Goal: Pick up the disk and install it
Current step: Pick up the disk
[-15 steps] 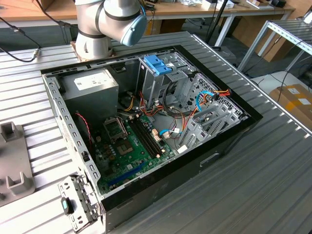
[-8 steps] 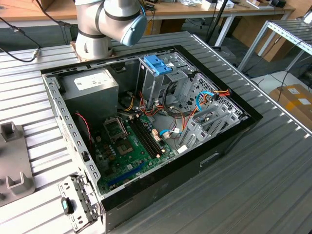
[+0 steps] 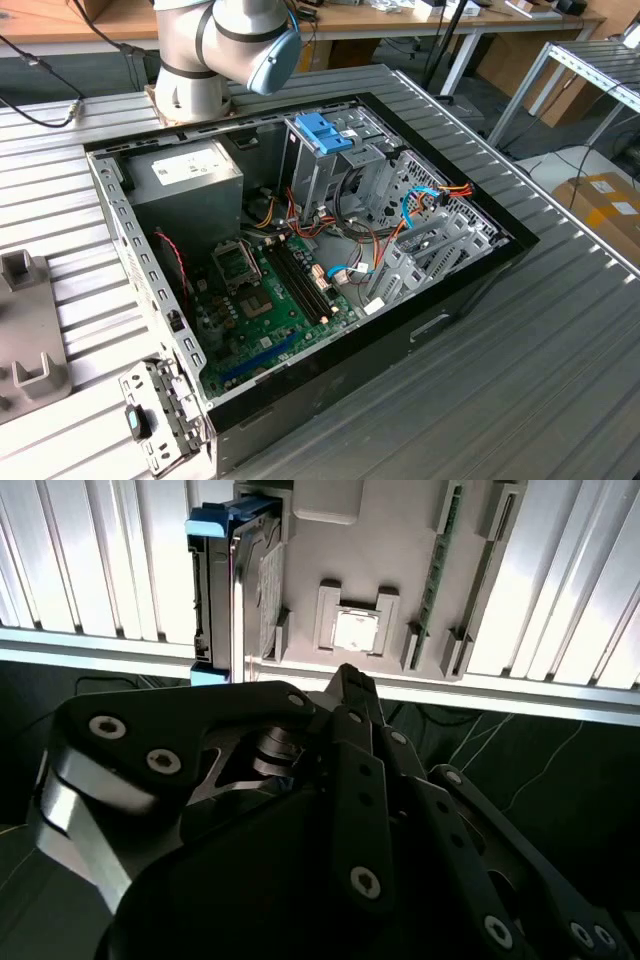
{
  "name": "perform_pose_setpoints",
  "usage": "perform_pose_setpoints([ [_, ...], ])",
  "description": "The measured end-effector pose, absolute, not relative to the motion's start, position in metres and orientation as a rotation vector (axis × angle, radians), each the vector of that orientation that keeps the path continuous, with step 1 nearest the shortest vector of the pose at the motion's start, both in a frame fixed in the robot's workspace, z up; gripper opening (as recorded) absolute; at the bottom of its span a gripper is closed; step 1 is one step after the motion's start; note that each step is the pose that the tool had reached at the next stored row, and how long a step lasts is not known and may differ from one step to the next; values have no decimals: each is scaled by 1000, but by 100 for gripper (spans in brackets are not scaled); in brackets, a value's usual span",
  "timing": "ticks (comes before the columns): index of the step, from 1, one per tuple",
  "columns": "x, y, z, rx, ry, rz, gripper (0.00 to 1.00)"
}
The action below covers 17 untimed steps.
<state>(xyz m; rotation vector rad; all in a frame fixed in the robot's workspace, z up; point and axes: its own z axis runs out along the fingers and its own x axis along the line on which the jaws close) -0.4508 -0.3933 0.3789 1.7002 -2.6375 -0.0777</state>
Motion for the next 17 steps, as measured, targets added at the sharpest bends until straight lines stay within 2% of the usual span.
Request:
perform_pose_setpoints([
  [17,-451,-393,379,1858,-2525,-77,10],
])
